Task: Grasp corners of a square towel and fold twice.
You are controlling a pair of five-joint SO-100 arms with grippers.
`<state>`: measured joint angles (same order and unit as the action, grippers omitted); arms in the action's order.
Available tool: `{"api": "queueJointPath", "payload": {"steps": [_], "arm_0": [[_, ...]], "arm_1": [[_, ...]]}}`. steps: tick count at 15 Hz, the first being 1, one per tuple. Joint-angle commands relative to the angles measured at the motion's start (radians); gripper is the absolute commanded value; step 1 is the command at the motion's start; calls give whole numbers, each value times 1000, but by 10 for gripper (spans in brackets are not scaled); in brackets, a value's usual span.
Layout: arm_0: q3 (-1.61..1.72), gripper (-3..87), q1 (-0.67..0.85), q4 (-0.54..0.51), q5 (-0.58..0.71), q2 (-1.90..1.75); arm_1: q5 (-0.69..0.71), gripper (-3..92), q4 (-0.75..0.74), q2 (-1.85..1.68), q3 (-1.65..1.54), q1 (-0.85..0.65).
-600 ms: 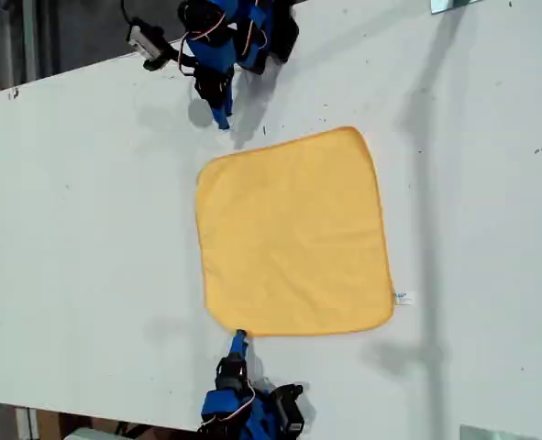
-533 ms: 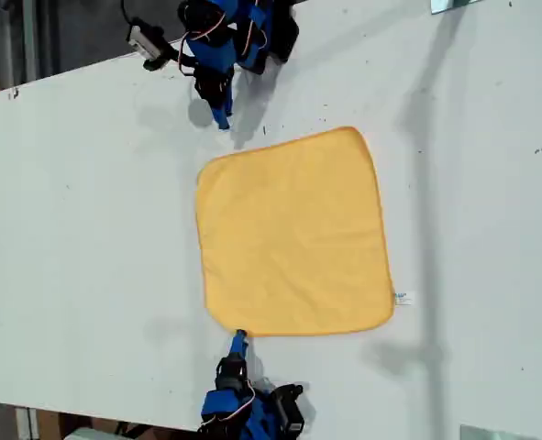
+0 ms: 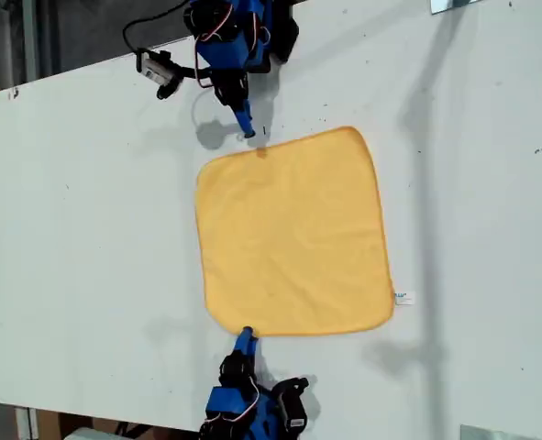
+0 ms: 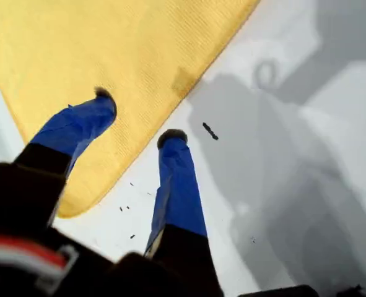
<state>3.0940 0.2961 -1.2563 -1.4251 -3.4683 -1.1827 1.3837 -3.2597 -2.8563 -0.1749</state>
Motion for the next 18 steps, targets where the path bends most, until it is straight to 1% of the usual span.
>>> {"api": "queueJointPath", "payload": {"steps": [1,2,3,4,6,7,8,9,10,12,14,16,18], "arm_0": [[-196,88,115,-71,32,156],[-365,84,74,-86,25,453],[-557,80,-92,-87,-63,801],[-753,83,-215,-118,-127,1104],[-1072,98,-426,-244,-285,1493],[-1181,103,-514,-284,-351,1611],[-1264,111,-583,-308,-403,1695],[-1322,115,-630,-314,-439,1759],[-1365,118,-667,-310,-465,1802],[-1460,118,-732,-287,-495,1887],[-1543,124,-798,-270,-557,1982],[-1562,123,-845,-219,-643,2025],[-1563,120,-857,-152,-670,2082]], "arm_1": [[126,240,-49,439,347,6],[150,262,-103,782,499,74],[158,266,-160,1054,617,160],[153,269,-150,1235,723,232],[71,274,-58,1370,813,407],[-12,275,-14,1397,816,506],[-104,275,40,1436,827,604],[-179,275,60,1462,842,695],[-238,275,55,1479,861,770],[-305,272,15,1566,922,876],[-319,272,8,1718,1035,919],[-282,271,29,1881,1193,920],[-235,269,141,2043,1401,908]]}}
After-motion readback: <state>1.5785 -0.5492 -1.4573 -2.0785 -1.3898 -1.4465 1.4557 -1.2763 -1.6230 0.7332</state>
